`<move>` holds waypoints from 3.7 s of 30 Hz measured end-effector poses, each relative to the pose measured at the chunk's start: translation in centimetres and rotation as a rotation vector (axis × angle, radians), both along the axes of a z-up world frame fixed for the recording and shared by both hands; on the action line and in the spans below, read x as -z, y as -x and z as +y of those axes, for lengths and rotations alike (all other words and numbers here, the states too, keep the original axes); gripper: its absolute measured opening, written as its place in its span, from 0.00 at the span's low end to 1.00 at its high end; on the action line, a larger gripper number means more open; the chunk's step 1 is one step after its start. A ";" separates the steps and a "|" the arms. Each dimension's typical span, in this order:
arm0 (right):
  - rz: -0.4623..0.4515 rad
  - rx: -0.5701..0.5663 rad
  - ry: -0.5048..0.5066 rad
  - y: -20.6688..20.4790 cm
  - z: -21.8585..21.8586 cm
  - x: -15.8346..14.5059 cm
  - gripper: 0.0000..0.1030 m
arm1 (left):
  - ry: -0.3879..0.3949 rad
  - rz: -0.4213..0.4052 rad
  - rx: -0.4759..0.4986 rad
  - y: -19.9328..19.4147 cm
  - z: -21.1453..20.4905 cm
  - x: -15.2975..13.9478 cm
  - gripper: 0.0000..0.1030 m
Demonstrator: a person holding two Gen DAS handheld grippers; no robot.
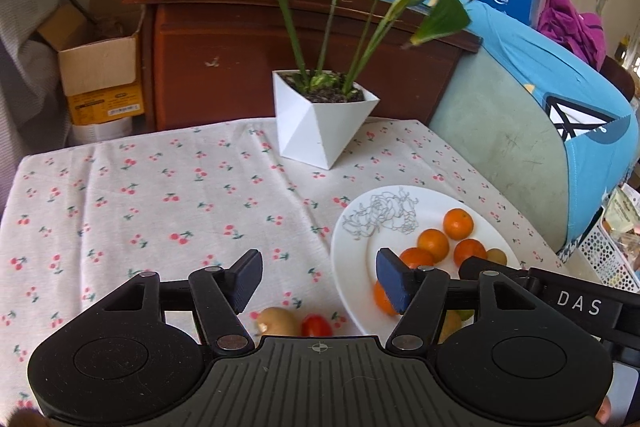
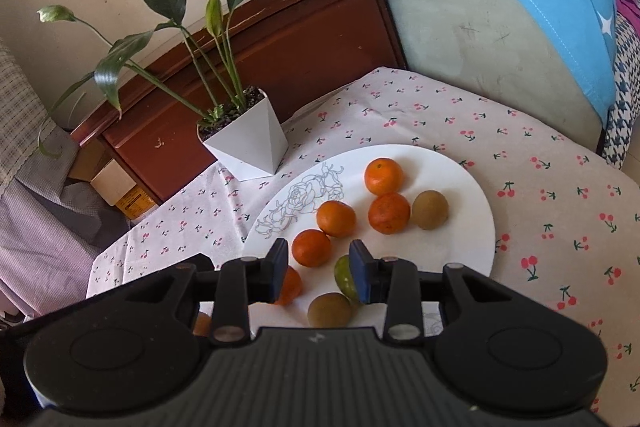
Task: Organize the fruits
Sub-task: 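Move both open tools back to the fruit pile, then grasp a red cherry tomato with the right tool while the left tool grasps a green lime, then release the tomato on the plate with the right tool while the left tool releases the lime there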
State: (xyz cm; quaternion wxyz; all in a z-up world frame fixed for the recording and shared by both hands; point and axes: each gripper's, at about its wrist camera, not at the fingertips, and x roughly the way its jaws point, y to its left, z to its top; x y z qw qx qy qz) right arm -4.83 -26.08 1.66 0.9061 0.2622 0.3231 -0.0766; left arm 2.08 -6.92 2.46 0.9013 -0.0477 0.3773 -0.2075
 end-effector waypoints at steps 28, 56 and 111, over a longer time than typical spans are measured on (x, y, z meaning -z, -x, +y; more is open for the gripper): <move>0.032 -0.348 0.036 0.1 7.7 1.9 0.34 | -0.014 0.042 -0.186 2.9 8.3 0.5 0.61; 0.063 -0.407 0.163 -1.0 10.0 2.6 0.18 | 0.000 0.088 -0.097 3.1 7.8 2.2 0.61; -0.052 0.015 0.077 3.2 -1.8 -1.6 0.18 | 0.072 -0.086 0.096 1.8 -1.6 0.9 0.29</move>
